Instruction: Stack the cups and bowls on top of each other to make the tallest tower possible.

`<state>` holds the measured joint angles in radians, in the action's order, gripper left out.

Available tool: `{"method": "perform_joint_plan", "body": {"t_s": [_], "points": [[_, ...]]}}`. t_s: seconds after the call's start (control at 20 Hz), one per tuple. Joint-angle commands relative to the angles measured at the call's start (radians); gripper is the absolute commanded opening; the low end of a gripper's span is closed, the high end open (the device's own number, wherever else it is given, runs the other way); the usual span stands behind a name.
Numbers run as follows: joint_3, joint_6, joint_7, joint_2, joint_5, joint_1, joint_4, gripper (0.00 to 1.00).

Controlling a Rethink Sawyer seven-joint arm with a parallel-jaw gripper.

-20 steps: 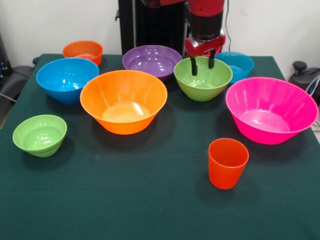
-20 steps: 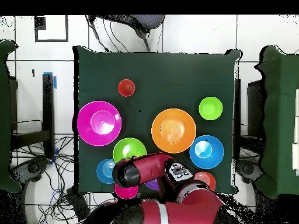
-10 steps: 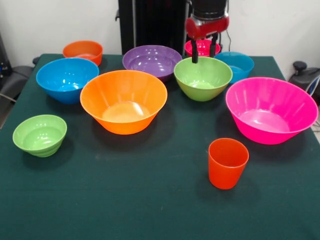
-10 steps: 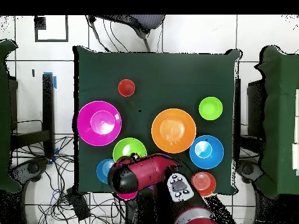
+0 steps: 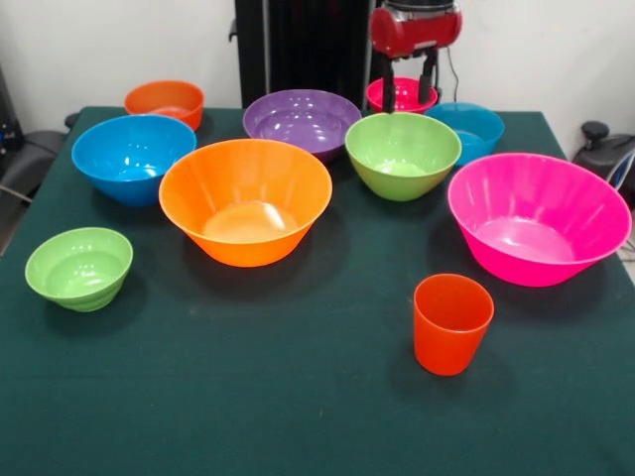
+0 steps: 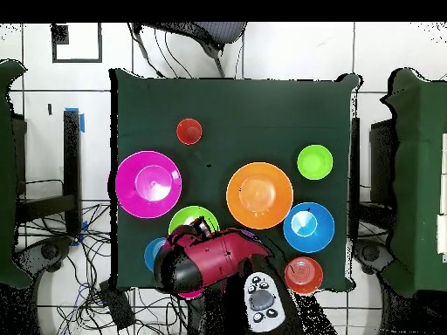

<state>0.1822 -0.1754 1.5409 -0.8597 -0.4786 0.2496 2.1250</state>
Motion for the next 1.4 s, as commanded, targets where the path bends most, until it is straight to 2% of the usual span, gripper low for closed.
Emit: {"method": "perform_joint_plan", "body": {"t_s": [0.05, 0.55, 0.7, 0.8, 1.15, 1.4], "points": [[-0.019, 0.093, 0.084, 0.064, -0.099, -0.053, -0.073, 1.00], [-0.075, 0.185, 0.081, 0.136, -0.144, -0.066, -0.128, 1.00], [-0.076, 0.188, 0.058, 0.168, -0.168, -0.051, -0.161, 1.00], [-0.061, 0.183, 0.044, 0.174, -0.182, -0.026, -0.172, 1.00], [0.045, 0.086, -0.025, 0.121, -0.216, 0.065, -0.176, 1.00], [0.109, 0.026, -0.056, 0.108, -0.213, 0.114, -0.186, 1.00]]}}
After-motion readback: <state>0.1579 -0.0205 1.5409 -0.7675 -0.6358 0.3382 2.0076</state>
